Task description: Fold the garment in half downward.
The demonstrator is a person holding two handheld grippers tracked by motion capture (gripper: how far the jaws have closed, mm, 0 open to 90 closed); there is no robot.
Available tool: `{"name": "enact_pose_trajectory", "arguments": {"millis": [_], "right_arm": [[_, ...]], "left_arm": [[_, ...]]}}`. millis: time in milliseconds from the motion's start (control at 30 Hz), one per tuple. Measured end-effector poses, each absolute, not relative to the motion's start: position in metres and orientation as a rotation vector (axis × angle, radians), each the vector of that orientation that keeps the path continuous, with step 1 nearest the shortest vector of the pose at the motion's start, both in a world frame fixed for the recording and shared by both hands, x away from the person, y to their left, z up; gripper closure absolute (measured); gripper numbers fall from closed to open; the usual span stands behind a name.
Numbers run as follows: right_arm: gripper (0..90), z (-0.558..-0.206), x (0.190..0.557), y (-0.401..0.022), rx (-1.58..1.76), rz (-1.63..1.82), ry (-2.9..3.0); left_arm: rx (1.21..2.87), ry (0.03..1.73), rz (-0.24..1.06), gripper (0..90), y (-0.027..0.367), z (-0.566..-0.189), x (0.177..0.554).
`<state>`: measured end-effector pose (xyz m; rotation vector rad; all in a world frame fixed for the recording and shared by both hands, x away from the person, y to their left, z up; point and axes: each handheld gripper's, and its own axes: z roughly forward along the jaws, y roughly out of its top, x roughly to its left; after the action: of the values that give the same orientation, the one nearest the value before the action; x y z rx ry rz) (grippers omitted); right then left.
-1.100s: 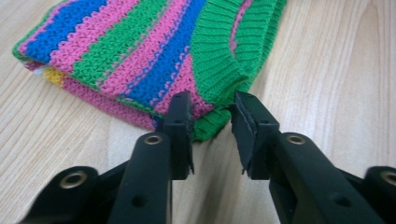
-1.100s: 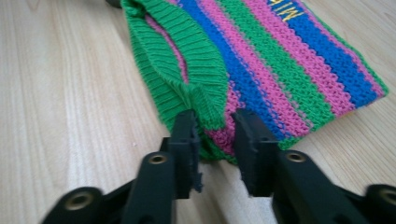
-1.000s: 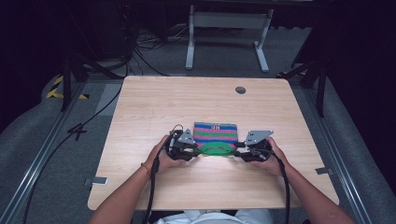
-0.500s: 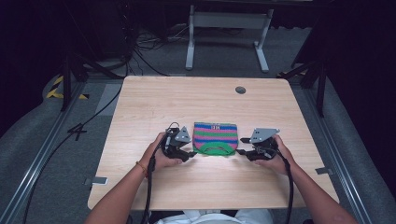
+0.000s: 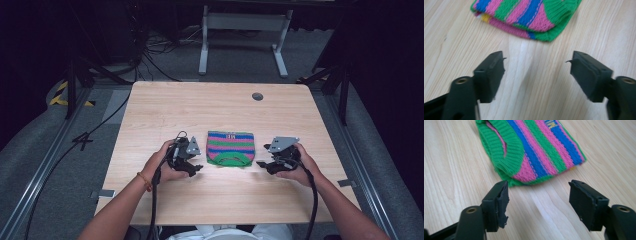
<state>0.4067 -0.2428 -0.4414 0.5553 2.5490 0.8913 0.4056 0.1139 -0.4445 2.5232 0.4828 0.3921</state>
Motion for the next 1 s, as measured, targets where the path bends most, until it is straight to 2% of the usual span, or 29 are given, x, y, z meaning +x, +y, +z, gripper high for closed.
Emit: {"name": "enact_pose_trajectory", "arguments": {"millis": [300, 1000], "right_arm": [[28.1, -0.446, 0.399, -0.275, 0.657, 0.871, 2.512], [27.5, -0.462, 0.369, -0.338, 0.862, 0.895, 2.440]], "left_arm": [[2.496, 0.568, 0.387, 24.2, 0.146, -0.445, 0.392], [2.395, 0.686, 0.321, 21.4, 0.220, -0.459, 0.360]]}}
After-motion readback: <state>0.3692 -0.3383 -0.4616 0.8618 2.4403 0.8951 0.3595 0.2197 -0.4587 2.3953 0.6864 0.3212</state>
